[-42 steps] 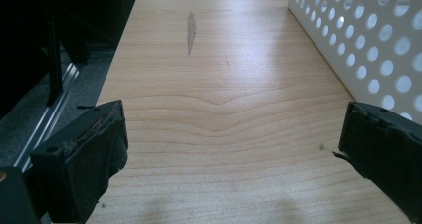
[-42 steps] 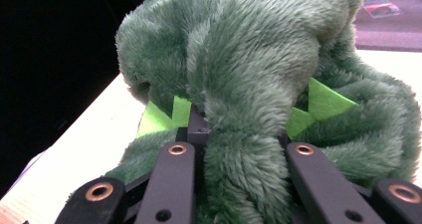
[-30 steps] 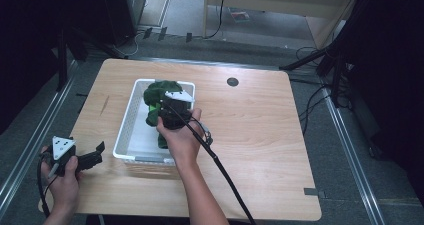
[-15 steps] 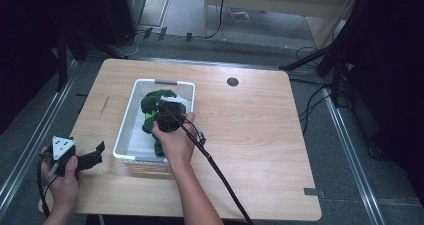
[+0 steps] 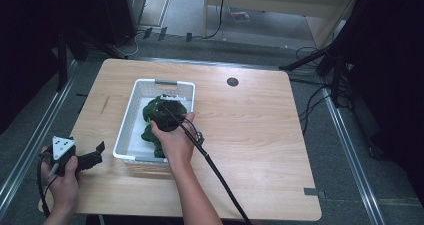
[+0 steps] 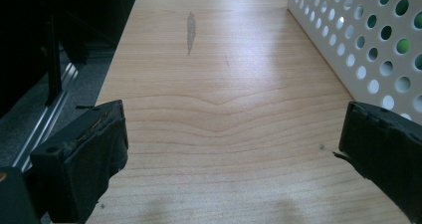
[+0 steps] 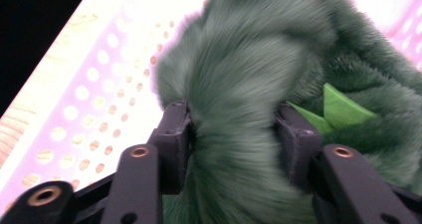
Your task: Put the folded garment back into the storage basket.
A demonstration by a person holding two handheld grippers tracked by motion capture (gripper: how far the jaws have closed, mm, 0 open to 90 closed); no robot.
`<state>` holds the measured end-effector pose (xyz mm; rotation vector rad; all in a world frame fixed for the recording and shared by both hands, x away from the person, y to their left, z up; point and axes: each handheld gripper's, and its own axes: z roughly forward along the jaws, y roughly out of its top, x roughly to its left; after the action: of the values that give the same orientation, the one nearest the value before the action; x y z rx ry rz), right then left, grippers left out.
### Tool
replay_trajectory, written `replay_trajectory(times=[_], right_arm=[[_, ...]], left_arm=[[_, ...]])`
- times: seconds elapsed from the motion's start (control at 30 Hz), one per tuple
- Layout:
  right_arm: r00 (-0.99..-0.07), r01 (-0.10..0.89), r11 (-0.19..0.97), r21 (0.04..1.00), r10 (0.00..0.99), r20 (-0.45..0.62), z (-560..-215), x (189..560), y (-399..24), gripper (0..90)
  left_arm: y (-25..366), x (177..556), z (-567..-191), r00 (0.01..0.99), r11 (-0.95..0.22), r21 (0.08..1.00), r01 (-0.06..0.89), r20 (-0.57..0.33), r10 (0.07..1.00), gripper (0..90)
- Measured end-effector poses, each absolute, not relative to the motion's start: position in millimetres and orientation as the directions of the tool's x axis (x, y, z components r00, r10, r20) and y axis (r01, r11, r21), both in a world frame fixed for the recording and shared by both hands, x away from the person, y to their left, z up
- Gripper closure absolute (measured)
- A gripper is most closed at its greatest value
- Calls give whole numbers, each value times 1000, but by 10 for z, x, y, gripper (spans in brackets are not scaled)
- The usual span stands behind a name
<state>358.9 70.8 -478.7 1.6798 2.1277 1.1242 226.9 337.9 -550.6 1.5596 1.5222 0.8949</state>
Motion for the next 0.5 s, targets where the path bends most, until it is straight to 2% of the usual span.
replay_trajectory(times=[0.1,0.5], right_arm=[[-328,730,60,680,905,272,-4769,3588,696,496],[-345,699,47,713,896,279,-4655,3558,618,469]], left_arm=[[3379,2269,-5506,40,6,887,461,-28,999,1],[3380,2269,-5506,42,4,887,462,-27,999,1]])
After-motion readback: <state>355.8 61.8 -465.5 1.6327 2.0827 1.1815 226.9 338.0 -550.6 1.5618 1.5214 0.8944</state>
